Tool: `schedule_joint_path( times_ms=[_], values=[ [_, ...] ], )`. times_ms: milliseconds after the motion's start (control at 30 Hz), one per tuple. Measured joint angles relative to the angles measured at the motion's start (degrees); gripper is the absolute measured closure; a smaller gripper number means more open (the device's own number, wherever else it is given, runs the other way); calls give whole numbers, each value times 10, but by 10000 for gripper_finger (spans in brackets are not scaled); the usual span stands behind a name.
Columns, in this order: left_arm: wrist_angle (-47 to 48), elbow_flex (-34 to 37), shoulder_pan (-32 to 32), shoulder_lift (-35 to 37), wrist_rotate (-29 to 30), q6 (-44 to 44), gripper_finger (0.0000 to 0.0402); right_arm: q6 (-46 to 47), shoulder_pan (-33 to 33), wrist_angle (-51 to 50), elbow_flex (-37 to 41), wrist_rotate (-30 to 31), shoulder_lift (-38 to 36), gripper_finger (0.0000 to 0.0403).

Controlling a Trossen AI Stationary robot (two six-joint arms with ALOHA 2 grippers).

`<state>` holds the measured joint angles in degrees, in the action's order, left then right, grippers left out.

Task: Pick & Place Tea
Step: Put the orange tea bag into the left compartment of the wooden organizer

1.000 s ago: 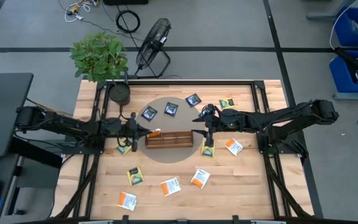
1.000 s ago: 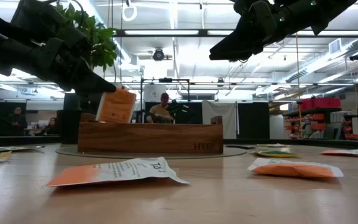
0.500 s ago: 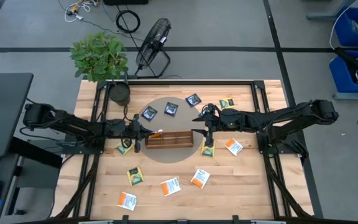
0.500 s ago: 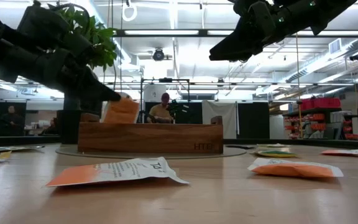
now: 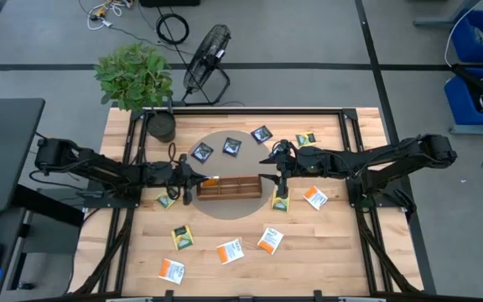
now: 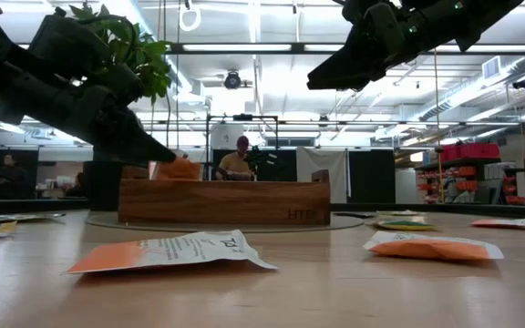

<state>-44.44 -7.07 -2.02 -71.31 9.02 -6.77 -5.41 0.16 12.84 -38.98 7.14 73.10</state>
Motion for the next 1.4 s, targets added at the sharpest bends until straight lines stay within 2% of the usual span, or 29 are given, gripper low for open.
schedule_joint_path(
  times_ms=[200,533,700,867,1067,1233,1400],
  values=[
    [11,0,-4,0,4,-16,387,0,0,-1,0,0,0,199],
    [11,0,-4,5,4,-16,295,3,0,-3,0,0,0,199],
    [7,0,-4,5,4,-5,268,4,0,-9,0,0,0,199],
    [-17,0,-4,38,20,34,258,-2,-1,-9,0,0,0,199],
    [-18,0,-3,117,26,50,257,0,-2,-12,0,-3,0,199],
    [-19,0,-3,173,-8,50,257,5,-2,-28,0,-10,0,199],
    [-18,0,-3,198,-19,55,257,32,-2,-59,-1,-13,0,199]
  ],
)
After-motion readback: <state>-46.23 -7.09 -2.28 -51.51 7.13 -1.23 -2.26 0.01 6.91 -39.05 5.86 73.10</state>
